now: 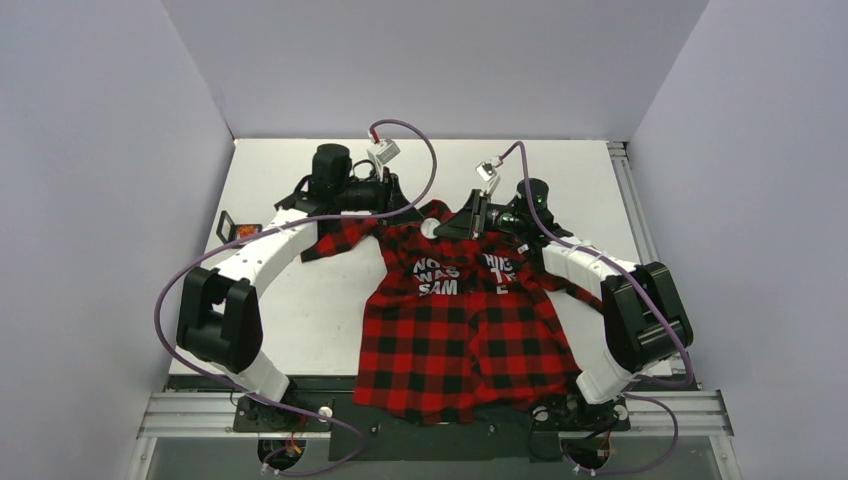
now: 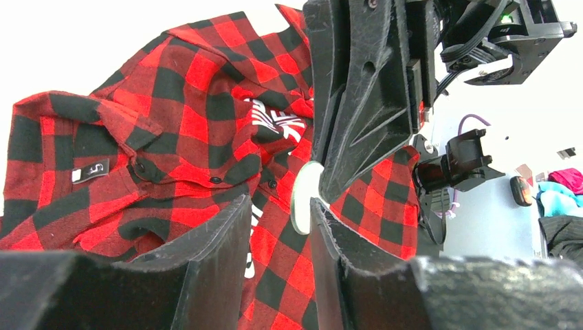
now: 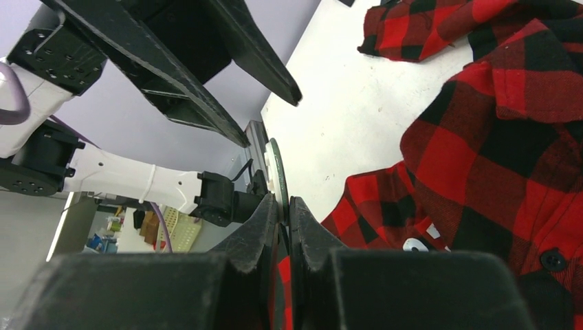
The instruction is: Remove the brooch from the garment
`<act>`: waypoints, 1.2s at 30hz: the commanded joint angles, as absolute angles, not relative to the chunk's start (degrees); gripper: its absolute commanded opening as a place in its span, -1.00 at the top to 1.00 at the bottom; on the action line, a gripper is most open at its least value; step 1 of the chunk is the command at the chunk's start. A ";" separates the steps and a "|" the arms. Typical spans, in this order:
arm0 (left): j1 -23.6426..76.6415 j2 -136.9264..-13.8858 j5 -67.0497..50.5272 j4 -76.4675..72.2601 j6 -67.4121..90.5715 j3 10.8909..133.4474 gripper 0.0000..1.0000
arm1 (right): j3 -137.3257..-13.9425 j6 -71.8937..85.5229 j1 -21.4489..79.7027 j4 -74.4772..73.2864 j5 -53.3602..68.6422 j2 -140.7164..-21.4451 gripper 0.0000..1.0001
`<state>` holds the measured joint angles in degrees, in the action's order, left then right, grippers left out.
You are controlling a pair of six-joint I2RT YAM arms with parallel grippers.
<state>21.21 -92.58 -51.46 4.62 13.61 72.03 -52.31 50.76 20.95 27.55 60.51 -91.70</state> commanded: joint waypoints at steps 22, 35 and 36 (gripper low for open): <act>21.02 -92.11 -59.57 -7.32 20.30 68.01 0.81 | -52.65 54.18 20.65 36.61 62.53 -90.61 1.00; 15.06 -87.90 -46.33 5.92 12.03 68.02 1.00 | -53.37 51.52 19.25 31.93 60.81 -90.58 0.25; 14.43 -87.45 -44.52 7.62 10.41 68.71 1.00 | -53.53 51.20 19.12 31.39 60.64 -90.39 0.16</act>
